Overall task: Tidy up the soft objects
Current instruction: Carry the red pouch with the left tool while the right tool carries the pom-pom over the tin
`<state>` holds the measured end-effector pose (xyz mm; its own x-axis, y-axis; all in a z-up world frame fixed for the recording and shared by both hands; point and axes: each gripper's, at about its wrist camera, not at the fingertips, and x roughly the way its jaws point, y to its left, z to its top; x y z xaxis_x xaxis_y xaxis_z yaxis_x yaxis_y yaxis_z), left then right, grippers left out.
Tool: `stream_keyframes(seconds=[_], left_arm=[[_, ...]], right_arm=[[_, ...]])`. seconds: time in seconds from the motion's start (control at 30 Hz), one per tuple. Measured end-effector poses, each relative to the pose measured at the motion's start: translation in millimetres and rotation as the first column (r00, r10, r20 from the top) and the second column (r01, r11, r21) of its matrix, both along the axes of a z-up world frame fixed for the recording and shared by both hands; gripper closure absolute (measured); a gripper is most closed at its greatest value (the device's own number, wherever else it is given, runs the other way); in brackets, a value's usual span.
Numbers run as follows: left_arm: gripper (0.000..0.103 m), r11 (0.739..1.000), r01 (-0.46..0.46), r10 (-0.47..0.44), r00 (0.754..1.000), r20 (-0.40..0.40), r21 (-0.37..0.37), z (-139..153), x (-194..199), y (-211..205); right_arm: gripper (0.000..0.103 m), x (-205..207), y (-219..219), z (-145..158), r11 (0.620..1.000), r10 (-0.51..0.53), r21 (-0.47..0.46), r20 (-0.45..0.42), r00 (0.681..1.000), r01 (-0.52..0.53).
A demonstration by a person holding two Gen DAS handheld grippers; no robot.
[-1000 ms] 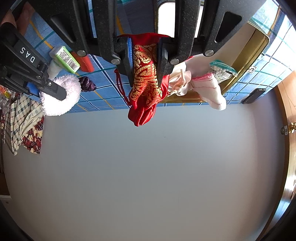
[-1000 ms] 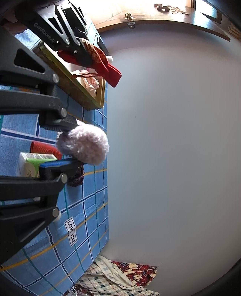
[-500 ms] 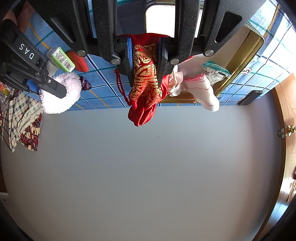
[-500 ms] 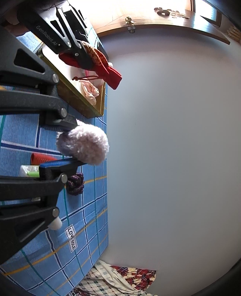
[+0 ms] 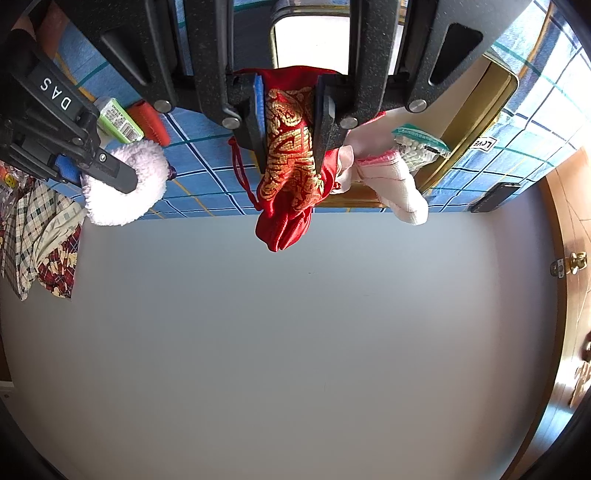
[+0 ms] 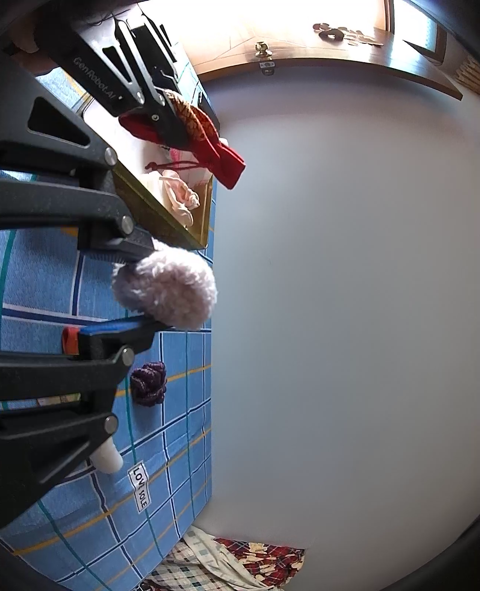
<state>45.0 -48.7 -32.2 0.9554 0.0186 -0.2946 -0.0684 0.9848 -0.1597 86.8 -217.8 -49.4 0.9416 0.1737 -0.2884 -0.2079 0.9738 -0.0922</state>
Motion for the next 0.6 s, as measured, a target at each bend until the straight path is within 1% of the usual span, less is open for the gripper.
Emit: stream_keyframes(seconds=[0.4, 0.6], left_arm=[[0.082, 0.999, -0.026, 0.026, 1.0, -0.01, -0.02, 1.6, -5.4, 8.0], [0.082, 0.998, -0.047, 0.047, 0.999, -0.02, -0.031, 1.8, -7.9, 19.7]], right_arm=[[0.078, 1.6, 10.9, -1.9, 0.999, 0.033, -0.006, -0.009, 0.999, -0.033], [0.078, 4.8, 12.8, -2.3, 0.999, 0.041, 0.005, -0.02, 0.999, -0.04]])
